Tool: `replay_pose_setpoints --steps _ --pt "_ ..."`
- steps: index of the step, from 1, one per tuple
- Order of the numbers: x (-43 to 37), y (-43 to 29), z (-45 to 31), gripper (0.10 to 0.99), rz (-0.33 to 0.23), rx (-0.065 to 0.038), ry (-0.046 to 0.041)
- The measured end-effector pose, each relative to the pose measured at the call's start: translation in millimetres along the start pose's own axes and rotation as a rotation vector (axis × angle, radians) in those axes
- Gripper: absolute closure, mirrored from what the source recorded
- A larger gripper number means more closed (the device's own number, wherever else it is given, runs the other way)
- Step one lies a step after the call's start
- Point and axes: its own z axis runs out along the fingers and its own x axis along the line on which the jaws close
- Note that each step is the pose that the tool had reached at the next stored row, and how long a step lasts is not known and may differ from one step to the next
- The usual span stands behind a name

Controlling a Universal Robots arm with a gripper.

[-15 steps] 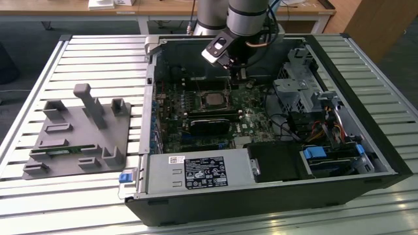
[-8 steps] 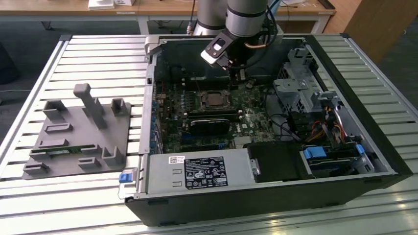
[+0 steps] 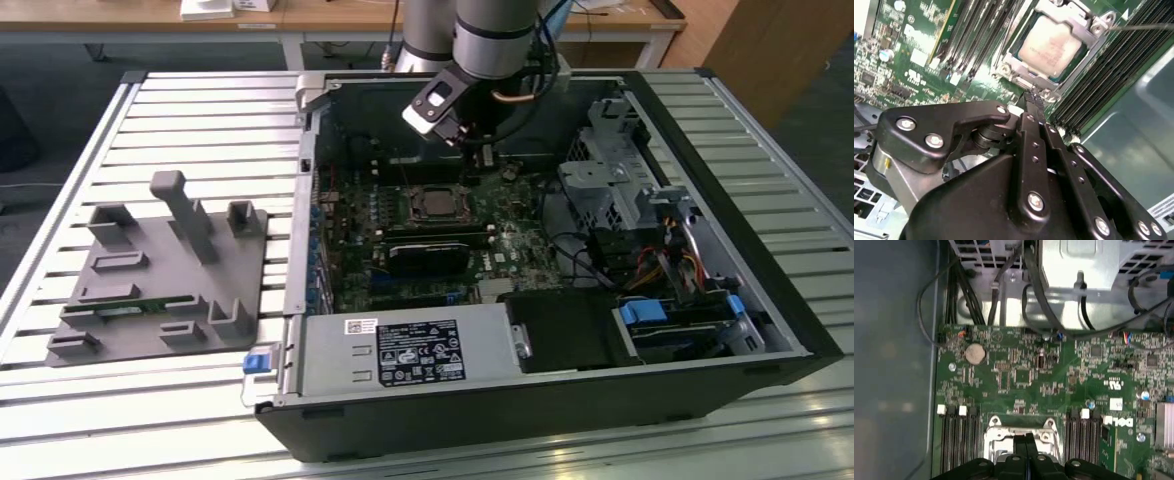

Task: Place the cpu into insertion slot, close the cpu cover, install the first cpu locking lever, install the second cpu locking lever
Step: 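Close the cpu cover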

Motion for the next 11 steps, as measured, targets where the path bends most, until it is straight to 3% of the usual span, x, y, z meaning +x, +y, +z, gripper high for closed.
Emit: replay_pose_setpoints --steps 7,11 --pt "-0.7 -5.0 10.8 0.980 -0.004 0.009 0.0004" --pt "-0.6 -15.6 12.4 0.980 -0.004 0.009 0.0002"
